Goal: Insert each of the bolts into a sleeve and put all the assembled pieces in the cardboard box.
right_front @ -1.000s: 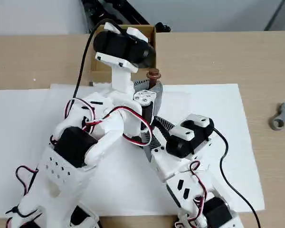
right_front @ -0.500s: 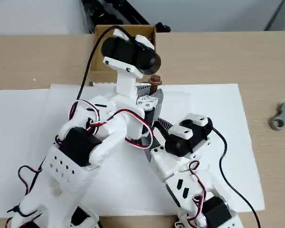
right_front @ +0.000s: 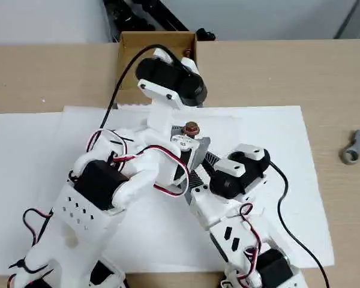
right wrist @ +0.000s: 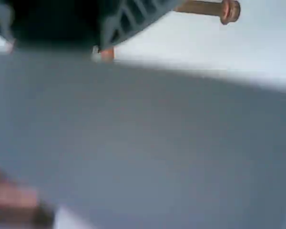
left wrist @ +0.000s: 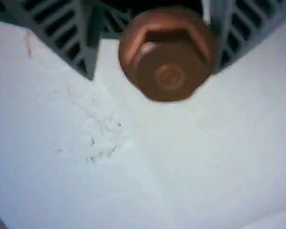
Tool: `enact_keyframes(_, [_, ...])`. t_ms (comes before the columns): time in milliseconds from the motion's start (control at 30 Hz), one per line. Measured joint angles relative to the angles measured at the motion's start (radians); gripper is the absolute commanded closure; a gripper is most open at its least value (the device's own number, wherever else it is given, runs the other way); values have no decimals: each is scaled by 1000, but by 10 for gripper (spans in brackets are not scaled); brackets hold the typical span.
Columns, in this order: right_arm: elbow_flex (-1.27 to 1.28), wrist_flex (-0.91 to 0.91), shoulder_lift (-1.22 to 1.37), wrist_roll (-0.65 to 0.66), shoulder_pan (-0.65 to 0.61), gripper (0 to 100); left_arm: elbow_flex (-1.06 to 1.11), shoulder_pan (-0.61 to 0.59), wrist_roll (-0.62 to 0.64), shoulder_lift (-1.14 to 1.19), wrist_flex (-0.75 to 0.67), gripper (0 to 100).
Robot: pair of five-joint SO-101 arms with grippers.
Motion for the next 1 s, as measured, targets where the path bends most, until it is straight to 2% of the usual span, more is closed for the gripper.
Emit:
enact_keyframes(167, [0, 0, 0, 2, 0, 996, -68, -2, 114, 0, 64, 779])
enact_keyframes(300, [2, 0, 2, 2, 0, 996, -77, -11, 126, 0, 95, 780])
enact_keyframes(467, [-25, -2, 94, 2, 21, 996, -184, -146, 132, 0, 143, 788])
enact_keyframes(667, [-267, -100, 428, 2, 120, 996, -282, -333, 109, -2, 242, 864])
enact_keyframes(833, [-502, -221, 789, 2, 129, 996, -282, -477, 107, -2, 295, 866])
enact_keyframes(1000, [-715, -338, 1143, 2, 130, 996, -284, -560, 106, 55, 356, 866])
